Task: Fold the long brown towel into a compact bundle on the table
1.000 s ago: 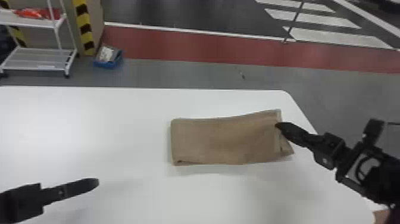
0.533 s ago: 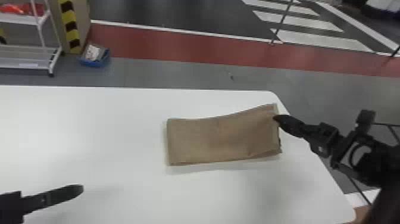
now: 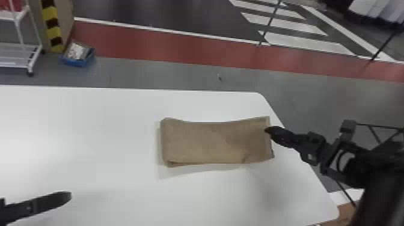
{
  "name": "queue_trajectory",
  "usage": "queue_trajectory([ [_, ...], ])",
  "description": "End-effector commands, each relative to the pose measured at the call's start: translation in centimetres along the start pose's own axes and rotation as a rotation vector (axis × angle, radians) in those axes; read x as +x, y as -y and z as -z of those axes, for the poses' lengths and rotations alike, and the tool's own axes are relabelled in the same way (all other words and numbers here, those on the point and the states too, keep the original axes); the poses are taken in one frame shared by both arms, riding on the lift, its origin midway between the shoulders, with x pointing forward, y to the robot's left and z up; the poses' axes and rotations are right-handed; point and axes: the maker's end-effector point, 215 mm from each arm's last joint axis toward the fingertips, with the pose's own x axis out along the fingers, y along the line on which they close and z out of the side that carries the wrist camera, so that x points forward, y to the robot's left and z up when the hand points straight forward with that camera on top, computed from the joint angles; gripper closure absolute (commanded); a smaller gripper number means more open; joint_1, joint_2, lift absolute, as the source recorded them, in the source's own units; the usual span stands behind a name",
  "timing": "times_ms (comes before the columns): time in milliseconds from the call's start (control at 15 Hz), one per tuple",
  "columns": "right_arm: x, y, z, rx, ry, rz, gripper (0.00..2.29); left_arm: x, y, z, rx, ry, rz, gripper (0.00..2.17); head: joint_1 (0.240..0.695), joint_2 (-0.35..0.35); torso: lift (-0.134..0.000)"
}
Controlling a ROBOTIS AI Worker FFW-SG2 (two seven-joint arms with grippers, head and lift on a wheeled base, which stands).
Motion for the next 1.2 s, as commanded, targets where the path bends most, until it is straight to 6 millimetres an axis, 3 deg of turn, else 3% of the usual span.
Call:
queue_trajectory([
  [0,0.1,-0.5,-1.1,0.020,-0.002,-0.024,1.06,0.0,0.0,0.0,-0.002,0.000,-0.003,0.08,0.695,-0.336,-0.125],
  [333,0.9,-3.5,-4.7,0.022,0.026,-0.082,1.06,0.1,-0.4,0.2,-0.006,-0.003,-0.014,0.08,0.695,-0.333,-0.125],
  [600,2.3,-1.9,-3.0,0.068,-0.023,-0.055,1.04,0.1,-0.8,0.6,-0.018,-0.008,-0.018,0.08,0.695,-0.328,-0.125],
  [733,2.4,0.3,-2.1,0.078,-0.040,0.019,0.03,0.1,-0.9,0.8,-0.023,-0.011,-0.018,0.08,0.695,-0.324,-0.125],
  [1133,0.0,3.3,-2.5,0.064,-0.037,0.100,0.07,0.2,-1.2,1.2,-0.033,-0.019,-0.018,0.08,0.695,-0.350,-0.125],
])
